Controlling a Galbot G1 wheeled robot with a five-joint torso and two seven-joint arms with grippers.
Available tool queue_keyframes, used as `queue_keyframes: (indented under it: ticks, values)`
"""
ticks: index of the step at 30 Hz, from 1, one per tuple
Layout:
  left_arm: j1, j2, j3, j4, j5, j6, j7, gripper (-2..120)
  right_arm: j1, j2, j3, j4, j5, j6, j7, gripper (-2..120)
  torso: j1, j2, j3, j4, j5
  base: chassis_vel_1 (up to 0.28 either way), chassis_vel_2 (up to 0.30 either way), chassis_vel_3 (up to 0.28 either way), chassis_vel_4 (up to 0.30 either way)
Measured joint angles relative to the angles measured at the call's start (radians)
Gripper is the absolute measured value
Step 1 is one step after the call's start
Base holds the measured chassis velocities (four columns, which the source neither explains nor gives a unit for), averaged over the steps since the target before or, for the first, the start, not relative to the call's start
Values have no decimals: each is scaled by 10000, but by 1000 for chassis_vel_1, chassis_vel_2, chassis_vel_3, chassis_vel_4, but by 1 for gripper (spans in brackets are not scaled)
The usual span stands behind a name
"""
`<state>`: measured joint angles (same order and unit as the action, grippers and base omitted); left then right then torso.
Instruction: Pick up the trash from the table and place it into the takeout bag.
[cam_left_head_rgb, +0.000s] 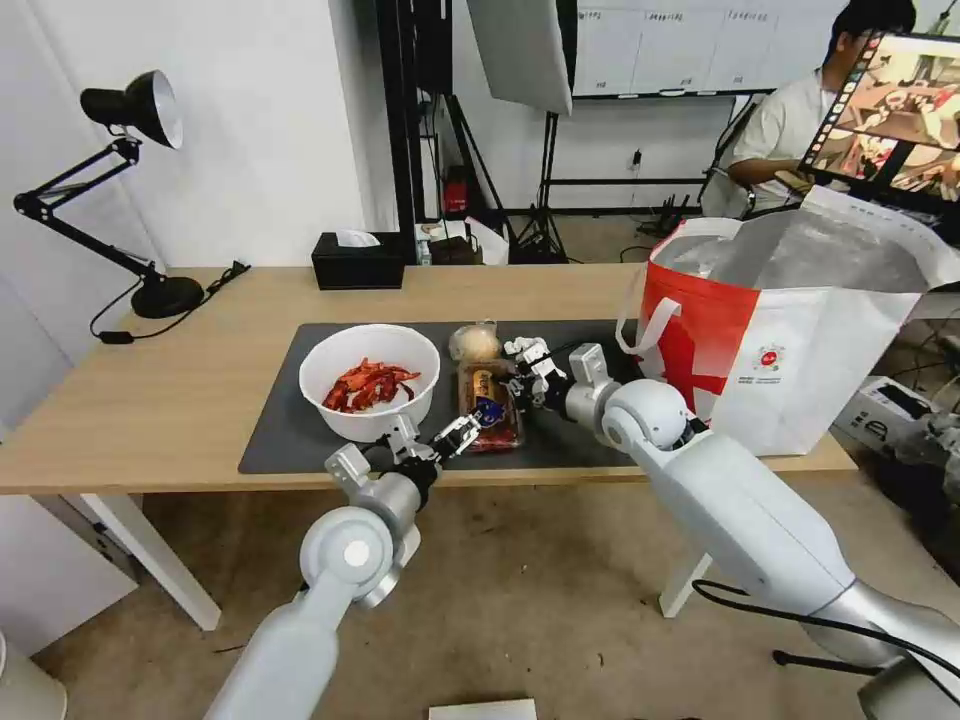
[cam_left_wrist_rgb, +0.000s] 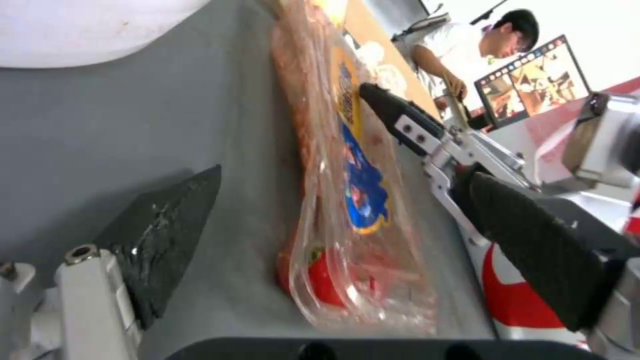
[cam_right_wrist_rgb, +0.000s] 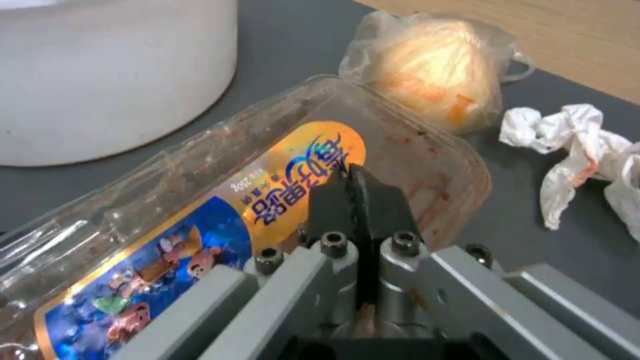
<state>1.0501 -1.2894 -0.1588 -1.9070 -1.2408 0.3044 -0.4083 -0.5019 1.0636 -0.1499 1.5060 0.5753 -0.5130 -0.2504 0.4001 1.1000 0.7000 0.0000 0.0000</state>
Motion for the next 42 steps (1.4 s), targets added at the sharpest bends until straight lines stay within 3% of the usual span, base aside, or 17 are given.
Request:
queue_keyframes:
  ticks: [16, 19, 42]
  values:
    - [-502, -247, 345, 525, 187, -85, -476, 99, -140, -25, 113, 125, 6, 1, 1, 0, -4, 3, -4, 0, 2, 0, 0, 0, 0]
    - [-507, -250, 355, 544, 192, -86, -560, 93, -154, -36, 120, 142, 7, 2, 12, 0, -5, 3, -4, 3, 3, 0, 0, 0, 0]
    - [-497, -150, 385, 578, 75, 0, -777, 11, -171, -7, 134, 120, 16, -26, 59, 0, 1, -1, 1, -4, -2, 0, 0, 0, 0]
